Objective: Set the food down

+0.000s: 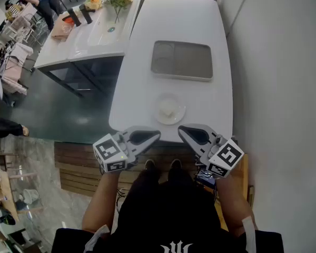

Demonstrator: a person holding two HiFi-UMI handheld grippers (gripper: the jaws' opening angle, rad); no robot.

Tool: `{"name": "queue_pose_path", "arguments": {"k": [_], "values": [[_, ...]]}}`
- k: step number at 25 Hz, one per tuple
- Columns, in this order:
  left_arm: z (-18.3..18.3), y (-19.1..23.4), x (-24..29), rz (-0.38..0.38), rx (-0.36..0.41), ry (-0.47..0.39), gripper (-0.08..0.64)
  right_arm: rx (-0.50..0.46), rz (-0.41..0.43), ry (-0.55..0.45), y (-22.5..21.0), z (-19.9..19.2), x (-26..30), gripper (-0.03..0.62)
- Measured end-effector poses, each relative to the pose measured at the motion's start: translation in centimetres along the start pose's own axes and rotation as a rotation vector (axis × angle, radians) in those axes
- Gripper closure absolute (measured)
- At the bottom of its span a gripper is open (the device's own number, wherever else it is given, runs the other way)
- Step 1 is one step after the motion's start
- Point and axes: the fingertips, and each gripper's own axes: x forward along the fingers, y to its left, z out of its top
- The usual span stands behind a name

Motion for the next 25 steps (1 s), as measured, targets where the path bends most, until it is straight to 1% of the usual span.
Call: {"name": "queue_pose_path", "arguments": {"k": [6,14,19,25], "values": [[-0.3,0.4,-0.1,0.021,-0.013,-0.001,0.555,-0.003,-0.011,0.004,-0.4,-0.4,-0.3,0.589],[-0.2,0.4,0.5,0.041,-0.021,0.001,0.555,0.0,0.006,-0.018,-0.7,0.3,-1.2,0.589],[-0.5,0.2,0.7,0.047,-0.032,0.005,0.555,0.028,0.009,-0.035,-0.8,0.5,-1.8,0.588],[0.3,0.2,1.2,0.058,-0.019,-0.009,0.555,0.012,0.028,-0.037,-1.1,1.0,-2.5,0.588]]}}
